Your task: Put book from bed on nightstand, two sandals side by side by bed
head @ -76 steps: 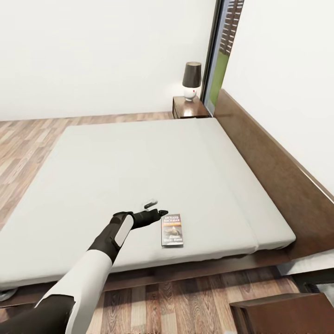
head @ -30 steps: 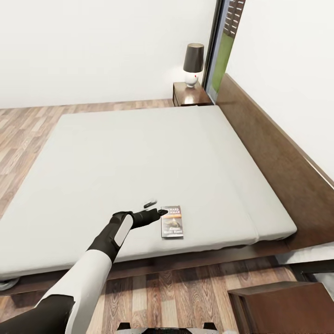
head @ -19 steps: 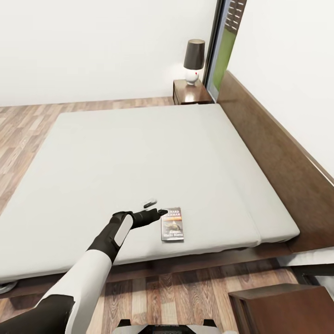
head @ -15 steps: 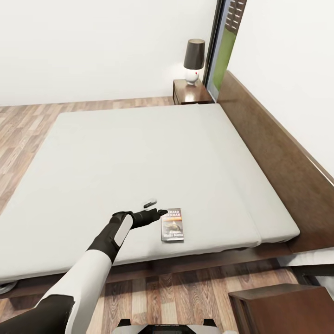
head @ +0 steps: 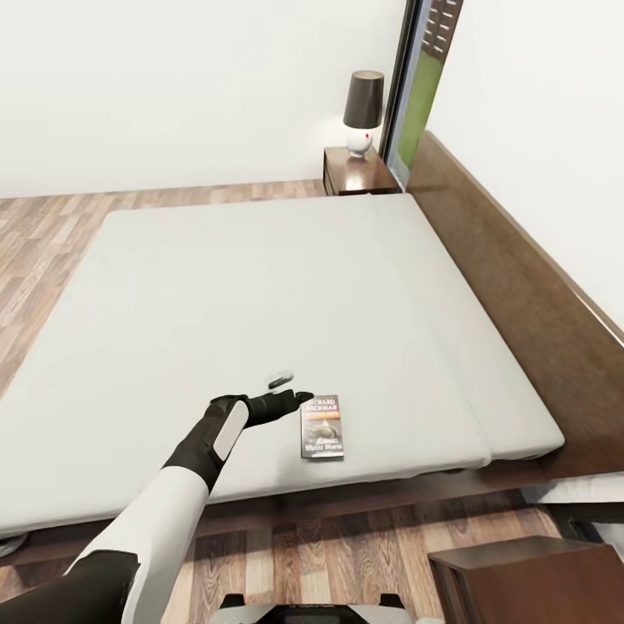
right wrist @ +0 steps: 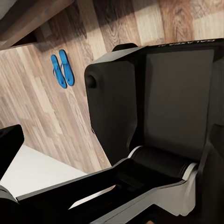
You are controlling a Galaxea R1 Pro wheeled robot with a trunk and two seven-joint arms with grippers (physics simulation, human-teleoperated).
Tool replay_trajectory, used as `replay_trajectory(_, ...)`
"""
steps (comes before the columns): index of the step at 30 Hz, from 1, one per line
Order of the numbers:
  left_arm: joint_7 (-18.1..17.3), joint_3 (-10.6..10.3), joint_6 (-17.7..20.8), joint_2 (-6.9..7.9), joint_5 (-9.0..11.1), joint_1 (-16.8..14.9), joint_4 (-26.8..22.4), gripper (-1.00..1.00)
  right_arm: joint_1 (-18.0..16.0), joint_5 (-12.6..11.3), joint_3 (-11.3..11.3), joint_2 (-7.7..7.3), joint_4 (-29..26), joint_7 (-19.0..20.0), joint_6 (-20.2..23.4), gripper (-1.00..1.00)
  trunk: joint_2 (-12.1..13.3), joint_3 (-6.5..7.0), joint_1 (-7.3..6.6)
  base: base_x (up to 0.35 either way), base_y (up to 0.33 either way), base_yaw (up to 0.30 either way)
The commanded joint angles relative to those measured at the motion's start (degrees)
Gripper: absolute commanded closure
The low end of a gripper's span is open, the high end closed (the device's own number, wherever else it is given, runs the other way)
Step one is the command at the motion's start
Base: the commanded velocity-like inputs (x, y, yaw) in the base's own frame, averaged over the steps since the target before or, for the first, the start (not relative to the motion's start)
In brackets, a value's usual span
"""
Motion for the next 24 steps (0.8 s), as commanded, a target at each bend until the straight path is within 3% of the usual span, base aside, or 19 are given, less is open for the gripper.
replay_trajectory(1, 0.00, 0.05, 0.31, 0.00, 0.20, -0.02, -0.05, -1.00, -0.04, 0.50, -0.50, 0.01, -0.05, 0.25, 0.16, -1.00, -0.09, -0.15, 0.03, 0.016, 0.000, 0.000)
replay_trajectory(13, 0.00, -0.01, 0.25, -0.08, 0.25, -0.02, -0.01, -1.00, -0.03, 0.50, -0.49, 0.01, -0.10, 0.25, 0.16, -1.00, -0.09, -0.72, 0.03, 0.003, 0.000, 0.000)
replay_trajectory(19, 0.21, -0.32, 0.73, -0.62, 0.17, -0.06, -2.49, -1.00, -0.04, 0.50, -0.49, 0.01, -0.10, 0.28, 0.16, -1.00, -0.09, -0.73, 0.03, 0.000, 0.000, 0.000)
replay_trajectory(24, 0.39, -0.35, 6.88, -0.62, 0.25, -1.51, -7.85, -1.00, -0.03, 0.50, -0.49, 0.01, -0.10, 0.27, 0.16, -1.00, -0.09, -0.73, 0.03, 0.000, 0.000, 0.000)
